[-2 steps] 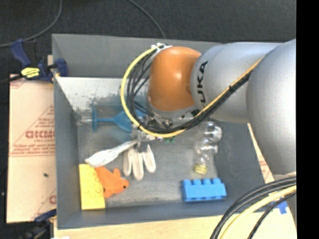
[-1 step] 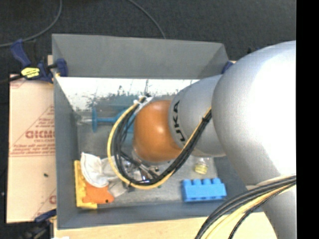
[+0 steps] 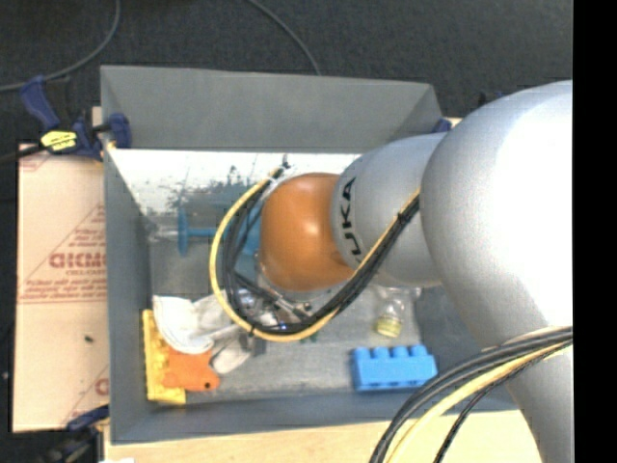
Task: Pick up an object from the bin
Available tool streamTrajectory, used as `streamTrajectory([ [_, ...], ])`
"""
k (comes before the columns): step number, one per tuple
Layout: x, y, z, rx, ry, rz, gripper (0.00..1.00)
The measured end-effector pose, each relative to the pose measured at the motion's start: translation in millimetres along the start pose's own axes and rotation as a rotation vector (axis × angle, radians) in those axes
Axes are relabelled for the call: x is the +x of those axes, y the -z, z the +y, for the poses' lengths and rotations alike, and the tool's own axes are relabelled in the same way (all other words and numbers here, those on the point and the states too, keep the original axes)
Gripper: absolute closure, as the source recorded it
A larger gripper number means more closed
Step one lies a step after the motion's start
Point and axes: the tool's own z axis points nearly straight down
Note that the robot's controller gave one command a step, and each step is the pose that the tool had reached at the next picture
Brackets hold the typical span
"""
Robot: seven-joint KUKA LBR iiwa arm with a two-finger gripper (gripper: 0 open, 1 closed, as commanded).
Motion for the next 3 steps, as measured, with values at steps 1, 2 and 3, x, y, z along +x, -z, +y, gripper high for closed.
streamTrajectory([
  [1, -0.7, 1.0, -10.9, -0.004, -0.104, -0.013, 1.00],
  [2, 10.7, 1.9, 9.5, 0.001, -0.221, -0.012, 1.00],
  [3, 11.1, 3.3, 9.3, 0.001, -0.218, -0.011, 1.00],
])
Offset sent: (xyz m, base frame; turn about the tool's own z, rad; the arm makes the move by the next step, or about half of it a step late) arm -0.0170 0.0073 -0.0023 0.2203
